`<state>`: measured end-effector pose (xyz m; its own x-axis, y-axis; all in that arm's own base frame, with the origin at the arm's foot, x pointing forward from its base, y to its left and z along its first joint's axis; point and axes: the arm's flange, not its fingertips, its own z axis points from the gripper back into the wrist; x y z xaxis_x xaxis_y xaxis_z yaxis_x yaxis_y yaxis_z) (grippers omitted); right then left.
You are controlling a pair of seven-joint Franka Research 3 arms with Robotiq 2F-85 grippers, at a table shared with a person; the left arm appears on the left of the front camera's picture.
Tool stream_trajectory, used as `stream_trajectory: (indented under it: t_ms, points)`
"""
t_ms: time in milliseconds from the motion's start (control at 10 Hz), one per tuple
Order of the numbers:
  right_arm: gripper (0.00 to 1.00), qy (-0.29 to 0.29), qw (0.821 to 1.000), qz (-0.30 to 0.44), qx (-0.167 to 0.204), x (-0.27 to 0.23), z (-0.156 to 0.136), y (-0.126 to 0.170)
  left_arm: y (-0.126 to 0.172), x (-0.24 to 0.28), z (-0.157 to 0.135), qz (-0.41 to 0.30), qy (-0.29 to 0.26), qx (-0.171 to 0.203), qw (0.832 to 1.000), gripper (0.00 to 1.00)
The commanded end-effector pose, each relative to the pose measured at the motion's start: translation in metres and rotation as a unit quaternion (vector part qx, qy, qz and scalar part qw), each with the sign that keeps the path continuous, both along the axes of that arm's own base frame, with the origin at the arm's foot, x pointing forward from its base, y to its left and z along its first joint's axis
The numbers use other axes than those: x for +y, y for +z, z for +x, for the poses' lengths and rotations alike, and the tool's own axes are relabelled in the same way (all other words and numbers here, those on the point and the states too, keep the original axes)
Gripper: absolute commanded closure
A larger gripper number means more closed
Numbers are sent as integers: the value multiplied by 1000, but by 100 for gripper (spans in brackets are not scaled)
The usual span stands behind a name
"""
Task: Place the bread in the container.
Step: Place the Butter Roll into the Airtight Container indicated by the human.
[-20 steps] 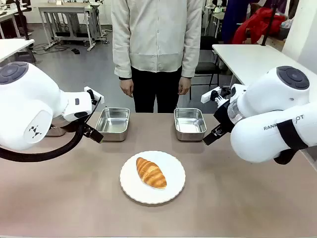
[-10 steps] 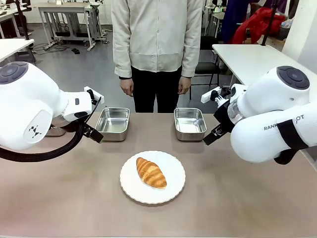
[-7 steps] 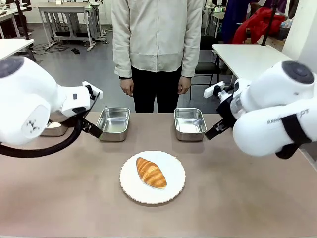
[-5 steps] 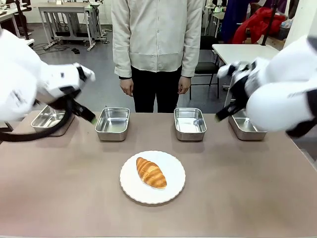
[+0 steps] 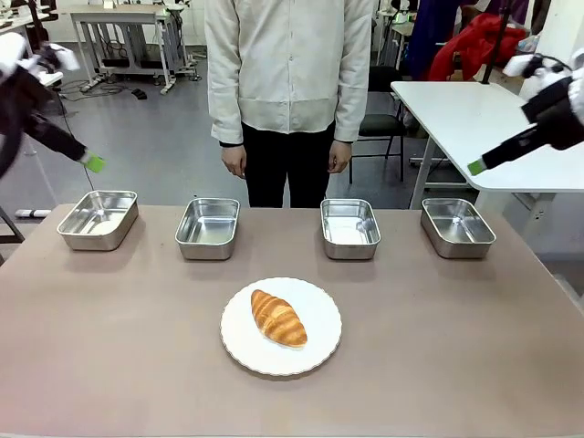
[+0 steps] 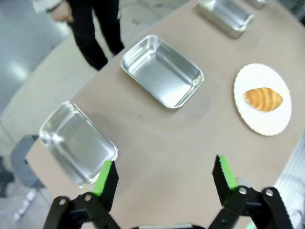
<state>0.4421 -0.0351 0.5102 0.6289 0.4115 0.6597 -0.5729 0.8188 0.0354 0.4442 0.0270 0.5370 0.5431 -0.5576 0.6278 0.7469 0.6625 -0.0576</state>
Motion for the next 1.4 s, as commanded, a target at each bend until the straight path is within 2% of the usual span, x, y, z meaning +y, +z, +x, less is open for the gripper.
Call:
stream_trajectory:
  t_ms: [0, 100, 200, 700, 800, 1100, 1300]
  points:
    - [0, 28, 999, 18, 14, -26, 23, -16, -8, 29, 16, 0, 3, -3, 1000, 0]
    - [0, 69, 997, 26, 4, -26, 22, -22, -12, 31, 12, 7, -2, -20, 1000, 0]
    - [0, 9, 1000, 10, 7, -21, 3, -7, 0, 25, 3, -6, -4, -6, 1000, 0]
    - [0, 16, 1000, 2, 6, -21, 5, -8, -1, 23, 5, 5, -2, -7, 1000, 0]
    - [0, 15, 1000, 18, -11, -44, 5, 0, 7, 48, 8, -11, 9, -4, 1000, 0]
    - [0, 16, 996, 63, -58, -101, 4, 15, 29, 103, 2, -76, 13, -55, 996, 0]
    - [0, 26, 993, 93, -68, -127, 3, 17, 38, 123, -4, -91, 9, -85, 992, 0]
